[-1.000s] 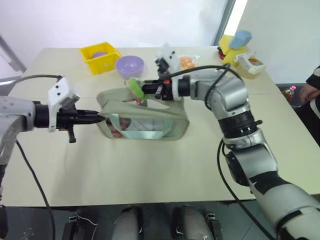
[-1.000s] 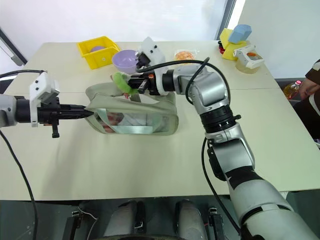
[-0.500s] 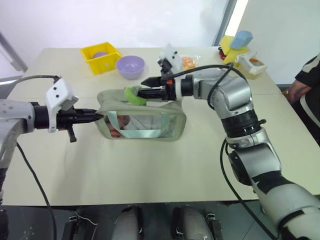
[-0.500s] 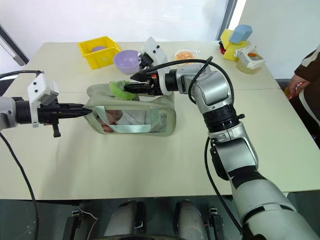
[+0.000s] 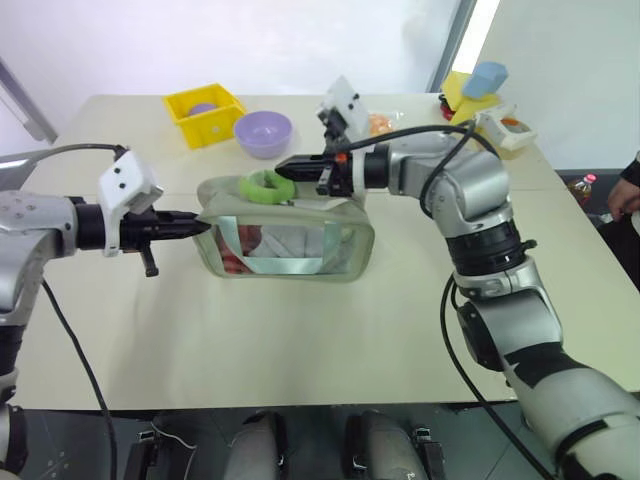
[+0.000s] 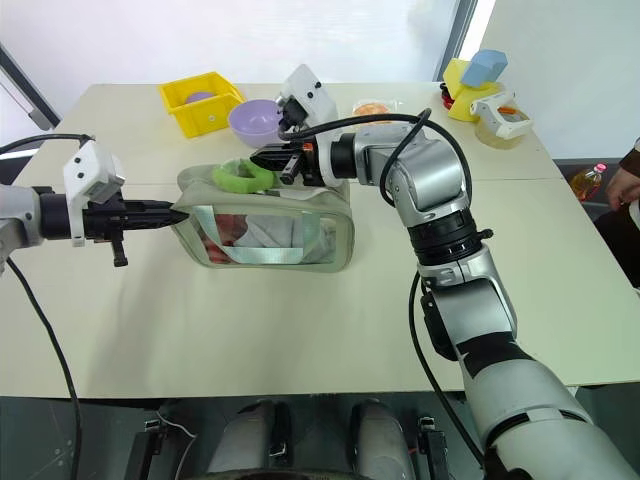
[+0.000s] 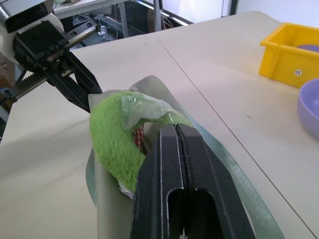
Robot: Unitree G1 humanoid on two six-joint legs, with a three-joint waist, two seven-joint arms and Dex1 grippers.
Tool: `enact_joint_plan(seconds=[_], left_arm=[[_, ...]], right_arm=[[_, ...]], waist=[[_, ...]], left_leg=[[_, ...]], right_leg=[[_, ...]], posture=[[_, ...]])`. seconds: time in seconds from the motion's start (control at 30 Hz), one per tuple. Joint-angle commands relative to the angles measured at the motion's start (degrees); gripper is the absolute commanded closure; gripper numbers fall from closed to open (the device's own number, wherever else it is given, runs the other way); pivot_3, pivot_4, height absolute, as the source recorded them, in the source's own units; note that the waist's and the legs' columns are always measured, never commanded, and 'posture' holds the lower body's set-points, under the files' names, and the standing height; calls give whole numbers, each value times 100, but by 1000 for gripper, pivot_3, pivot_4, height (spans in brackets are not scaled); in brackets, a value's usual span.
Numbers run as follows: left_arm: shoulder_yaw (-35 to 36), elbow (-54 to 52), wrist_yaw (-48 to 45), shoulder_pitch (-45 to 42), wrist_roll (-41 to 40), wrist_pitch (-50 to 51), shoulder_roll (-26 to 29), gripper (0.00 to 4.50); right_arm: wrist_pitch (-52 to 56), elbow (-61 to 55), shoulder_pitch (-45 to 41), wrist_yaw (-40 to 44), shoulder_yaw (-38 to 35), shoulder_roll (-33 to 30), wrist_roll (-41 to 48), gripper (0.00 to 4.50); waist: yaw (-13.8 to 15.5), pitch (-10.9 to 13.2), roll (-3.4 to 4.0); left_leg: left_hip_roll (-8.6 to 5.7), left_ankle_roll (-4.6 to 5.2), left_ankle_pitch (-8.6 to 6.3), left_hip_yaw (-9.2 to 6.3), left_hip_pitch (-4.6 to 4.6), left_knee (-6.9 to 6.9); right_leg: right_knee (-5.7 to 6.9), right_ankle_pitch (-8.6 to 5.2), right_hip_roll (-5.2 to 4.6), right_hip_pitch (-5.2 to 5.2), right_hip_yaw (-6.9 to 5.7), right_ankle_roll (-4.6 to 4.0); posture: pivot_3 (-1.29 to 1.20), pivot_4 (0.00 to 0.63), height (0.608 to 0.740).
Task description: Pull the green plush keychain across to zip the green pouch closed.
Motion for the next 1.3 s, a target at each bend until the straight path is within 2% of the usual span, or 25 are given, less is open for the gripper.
enact_joint_plan(seconds=[0.03, 0.1, 0.17, 0.2, 0.3, 0.7, 0.8, 0.9, 1.13, 1.3], left_arm=[[-1, -9, -52, -57, 46, -51, 21, 4500], [-2, -1, -46, -60, 52, -58, 16, 4500], [-6, 6, -40, -66, 56, -63, 3, 4500], [-7, 6, -38, -66, 55, -64, -1, 4500], [-11, -8, -31, -55, 52, -69, -21, 4500], [45, -65, -7, -40, 31, -26, -10, 4500], [44, -83, 5, -41, 22, -14, -18, 4500], [32, -70, 5, -53, 27, -21, -23, 4500], [-17, 3, 12, -127, 72, -60, -74, 4500], [69, -14, 60, 4, 65, -19, -71, 4500]], right_arm=[[-156, -171, -155, 46, -52, -52, 18, 4483], [-198, -100, -217, 107, -37, -95, -5, 4483], [-268, 4, -289, 166, -13, -103, -33, 3976], [-299, 41, -314, 193, -2, -102, -43, 3654], [-694, 261, -372, 205, 205, -34, -308, 2212], [-1359, 489, -260, 358, 576, 75, -777, 2212], [-1311, 504, -299, 358, 454, 101, -737, 2935], [-1304, 468, -297, 426, 434, 45, -738, 4470], [-979, 65, -342, 518, 161, -469, -642, 4470], [237, -976, -141, 126, -576, -1192, -248, 4470]], waist=[[-1, 0, 0], [0, 0, 0], [-3, 0, 0], [-5, 0, 0], [-8, 0, 0], [-1, 0, 0], [-3, 0, 0], [-1, 0, 0], [15, 0, 0], [20, 0, 0]], left_leg=[[0, 0, 0, 0, 0, 0], [0, 0, 0, 0, 0, 0], [0, 0, 0, 0, 0, 0], [0, 0, 0, 0, 0, 0], [0, 0, 0, 0, 0, 0], [0, 0, 0, -1, 0, 1], [0, 0, 0, 0, 0, 1], [0, 0, 0, 0, 0, 1], [-1, 0, 0, 0, -1, 2], [0, 0, 0, -1, -2, 1]], right_leg=[[0, 0, 0, 0, 0, 0], [0, 0, 0, 0, 0, 0], [0, 0, 0, 0, 0, 0], [0, 0, 0, 0, 0, 0], [0, 0, 0, 0, 0, 0], [0, 0, 0, 0, 0, 0], [0, 0, 0, 0, 0, 0], [0, 0, 0, 0, 0, 0], [0, 0, -1, 1, 0, 0], [-2, 0, -1, 1, 0, 0]], posture=[[0, 150, 739], [0, 150, 739], [0, 150, 739], [0, 150, 739], [0, 150, 739], [0, 150, 739], [0, 150, 739], [0, 150, 739], [0, 150, 739], [0, 150, 739]])
